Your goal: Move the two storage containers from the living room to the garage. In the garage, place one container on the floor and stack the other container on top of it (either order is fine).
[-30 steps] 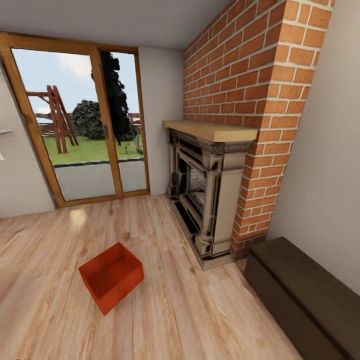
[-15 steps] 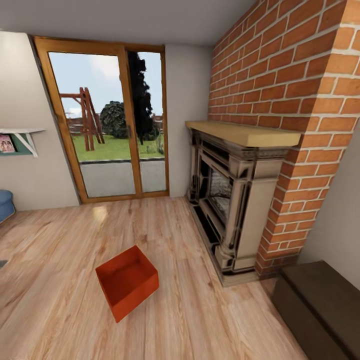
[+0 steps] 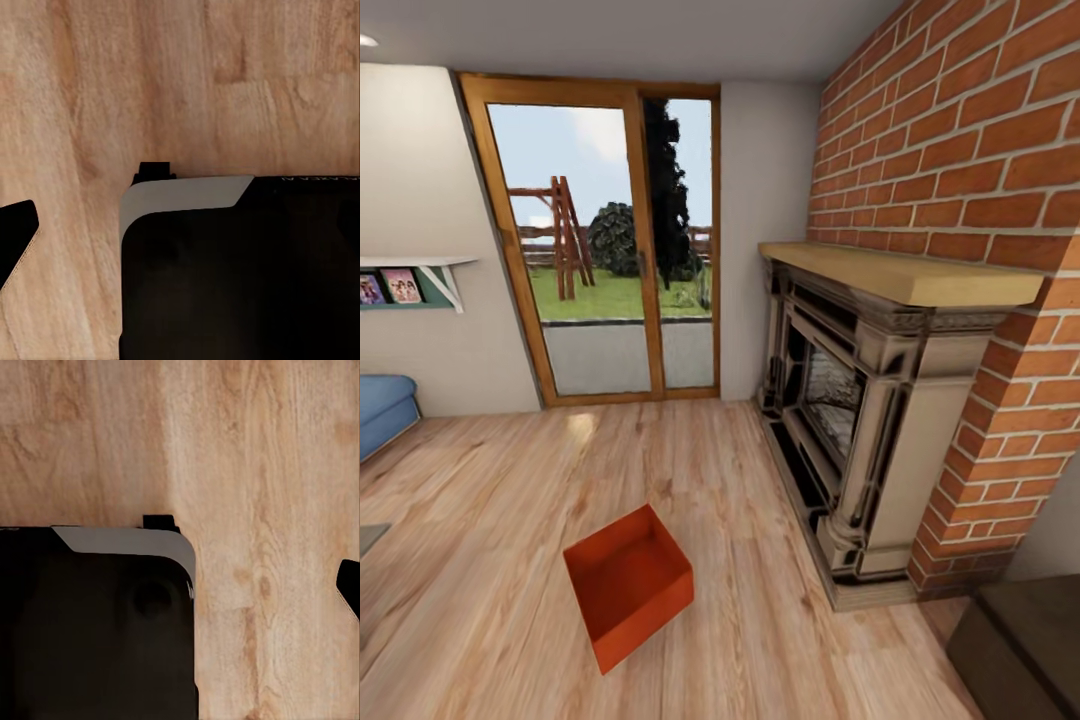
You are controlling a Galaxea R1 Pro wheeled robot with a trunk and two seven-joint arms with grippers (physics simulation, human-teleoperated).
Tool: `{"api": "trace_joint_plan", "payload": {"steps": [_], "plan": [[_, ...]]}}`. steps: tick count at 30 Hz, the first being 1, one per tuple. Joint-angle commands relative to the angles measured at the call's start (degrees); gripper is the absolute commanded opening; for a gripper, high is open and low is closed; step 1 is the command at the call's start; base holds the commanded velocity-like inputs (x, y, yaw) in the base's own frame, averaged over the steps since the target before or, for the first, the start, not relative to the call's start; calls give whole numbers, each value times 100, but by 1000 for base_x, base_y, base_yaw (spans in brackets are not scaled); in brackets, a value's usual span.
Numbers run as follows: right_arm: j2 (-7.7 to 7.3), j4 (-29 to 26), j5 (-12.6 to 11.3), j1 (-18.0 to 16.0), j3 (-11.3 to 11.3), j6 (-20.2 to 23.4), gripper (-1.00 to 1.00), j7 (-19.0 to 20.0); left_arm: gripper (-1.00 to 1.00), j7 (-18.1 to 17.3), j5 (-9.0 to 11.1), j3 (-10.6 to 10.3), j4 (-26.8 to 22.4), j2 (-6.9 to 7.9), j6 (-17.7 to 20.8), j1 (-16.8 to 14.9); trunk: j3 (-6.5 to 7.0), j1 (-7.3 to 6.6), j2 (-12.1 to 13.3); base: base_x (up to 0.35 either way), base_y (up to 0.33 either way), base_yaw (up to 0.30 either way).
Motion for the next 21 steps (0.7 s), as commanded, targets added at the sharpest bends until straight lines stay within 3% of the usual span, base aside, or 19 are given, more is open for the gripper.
{"api": "trace_joint_plan", "payload": {"steps": [1, 21], "plan": [[6, 16, -41, -5, 46, -20, 100, -2, 100, -13, -2, 12, 4, 0, -15, -4, -7, 4, -4, 321, 0, 5], [6, 16, -42, -5, 46, -20, 100, -3, 100, -13, -4, 14, 4, 0, -15, -4, -7, 4, -4, 321, 0, 0]]}}
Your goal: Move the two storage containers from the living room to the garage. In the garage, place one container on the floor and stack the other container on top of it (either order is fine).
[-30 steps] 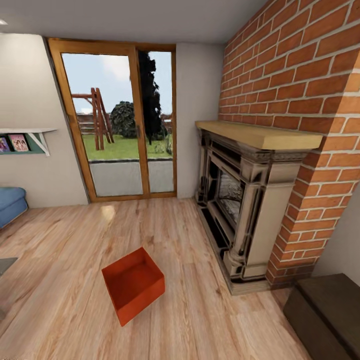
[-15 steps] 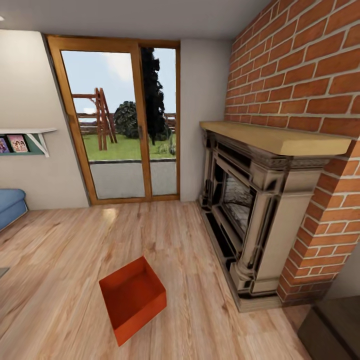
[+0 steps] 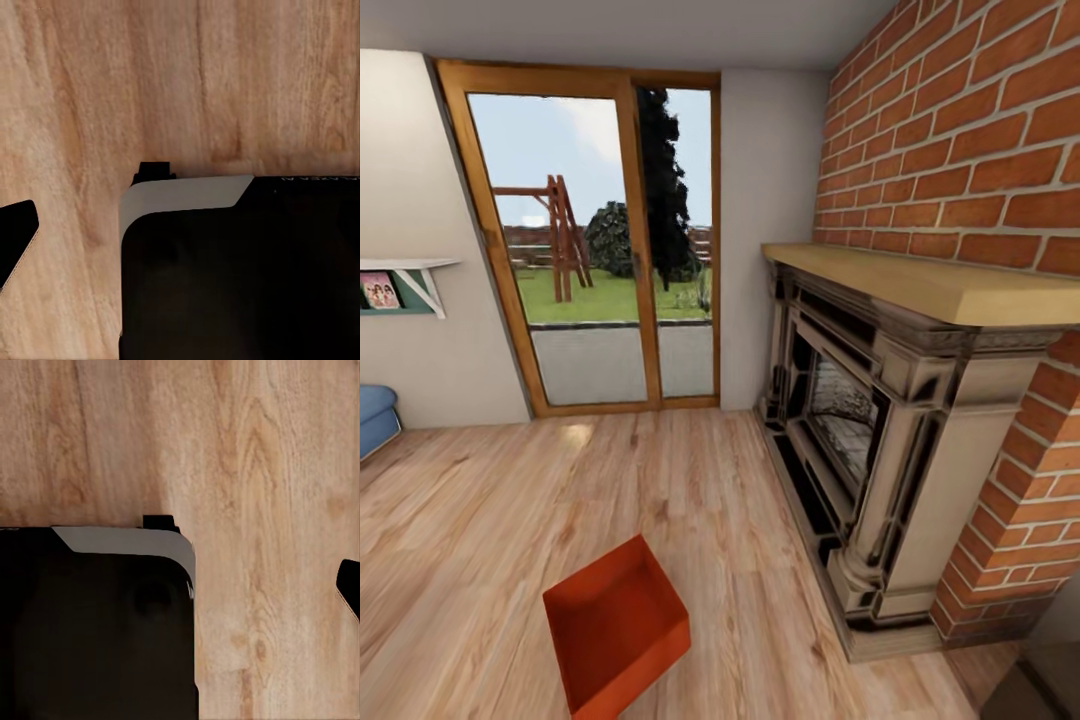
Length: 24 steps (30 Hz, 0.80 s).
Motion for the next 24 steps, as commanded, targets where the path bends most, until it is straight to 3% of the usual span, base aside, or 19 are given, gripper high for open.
{"api": "trace_joint_plan", "payload": {"steps": [1, 8, 13, 24], "plan": [[6, 16, -42, -5, 46, -20, 100, -1, 100, -13, 0, 12, 4, 1, -15, -4, -7, 4, -4, 321, 0, 0], [6, 16, -45, -5, 46, -18, 100, -1, 100, -13, -3, 11, 4, 2, -15, -4, -7, 4, -4, 289, 0, 0], [6, 16, -44, -5, 46, -19, 100, 2, 100, -13, -3, 12, 4, 8, -15, -4, -7, 4, -4, 73, 0, 38], [6, 16, -42, -5, 46, -20, 100, 0, 100, -13, -3, 12, 4, 1, -15, -4, -7, 4, -4, 5, 0, 243]]}}
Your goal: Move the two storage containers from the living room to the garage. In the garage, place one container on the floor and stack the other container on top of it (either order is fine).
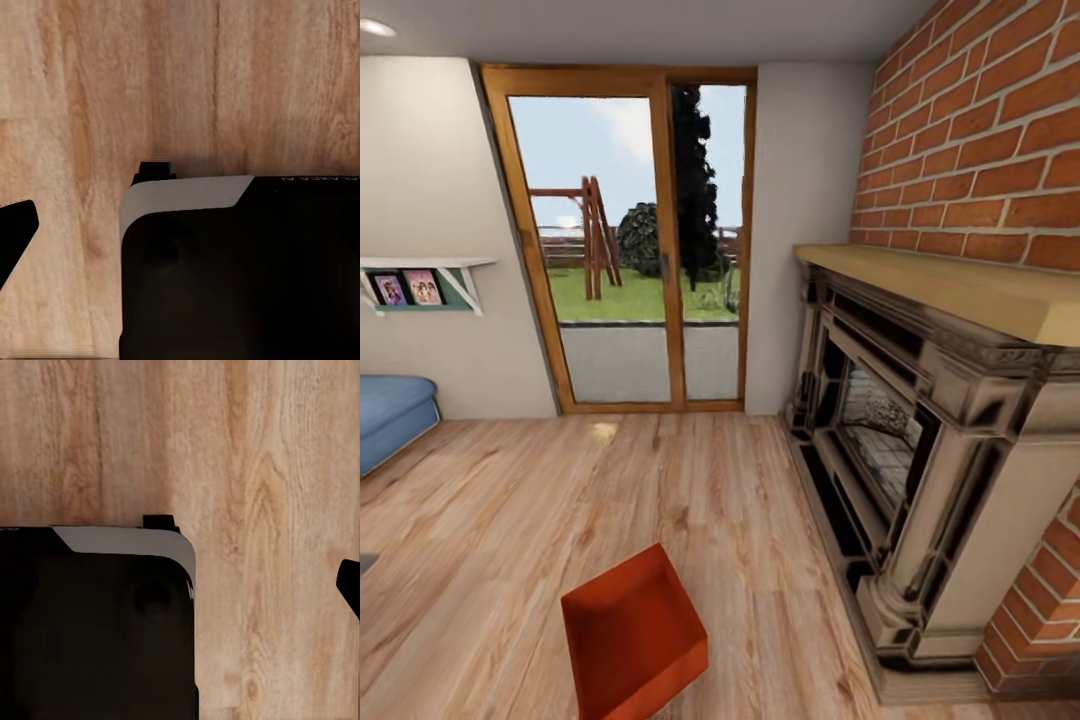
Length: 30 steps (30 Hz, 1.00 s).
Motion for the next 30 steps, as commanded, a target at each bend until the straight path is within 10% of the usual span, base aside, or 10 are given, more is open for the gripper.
{"api": "trace_joint_plan", "payload": {"steps": [1, 12, 30], "plan": [[6, 15, -42, -3, 45, -22, 100, -3, 100, -13, -3, 12, 7, 0, -15, -6, -7, 1, -5, 0, 0, 269], [4, 15, -40, -3, 45, -22, 100, -4, 100, -13, -3, 11, 7, -9, -15, -6, -7, 1, -5, 1, 0, 241], [6, 15, -47, -3, 45, -13, 100, -3, 100, -13, 15, 12, 7, 0, -261, -6, -7, 1, -5, 309, 0, 1]]}}
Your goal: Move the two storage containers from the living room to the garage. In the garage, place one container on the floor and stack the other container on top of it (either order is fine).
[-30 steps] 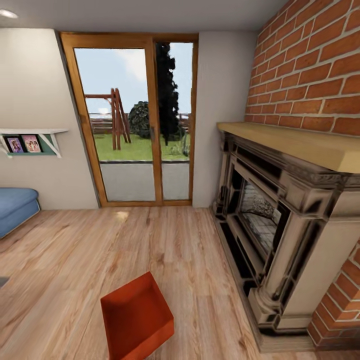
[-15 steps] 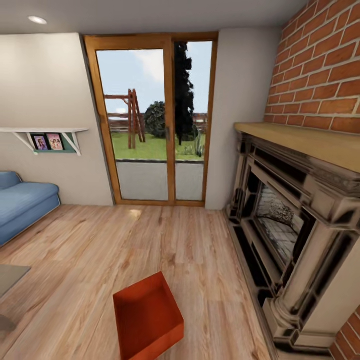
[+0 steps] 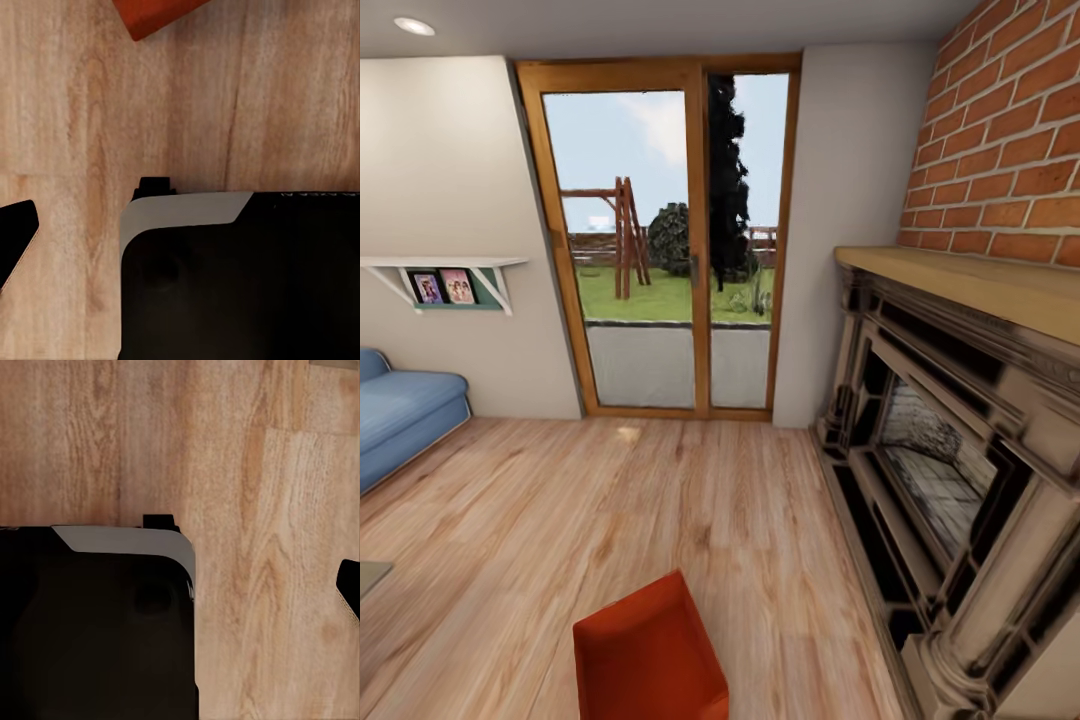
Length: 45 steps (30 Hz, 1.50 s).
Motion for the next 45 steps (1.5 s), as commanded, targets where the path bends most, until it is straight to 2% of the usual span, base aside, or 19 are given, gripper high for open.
{"api": "trace_joint_plan", "payload": {"steps": [1, 13, 40, 45], "plan": [[6, 16, -41, -5, 46, -20, 100, -1, 100, -13, -1, 12, 6, 2, -22, -4, -7, 4, -4, 316, 0, 0], [6, 16, -41, -5, 46, -26, 100, -1, 100, -13, -1, 12, 6, 8, -28, -4, -7, 4, -4, 216, 0, 27], [6, 16, -41, -5, 46, -27, 100, -1, 100, -5, -1, 12, 6, 1, -28, -4, -7, 4, -4, 3, 0, 261], [6, 16, -41, -5, 46, -28, 100, 0, 100, -5, -1, 12, 6, 8, -28, -4, -7, 4, -4, 0, -153, 187]]}}
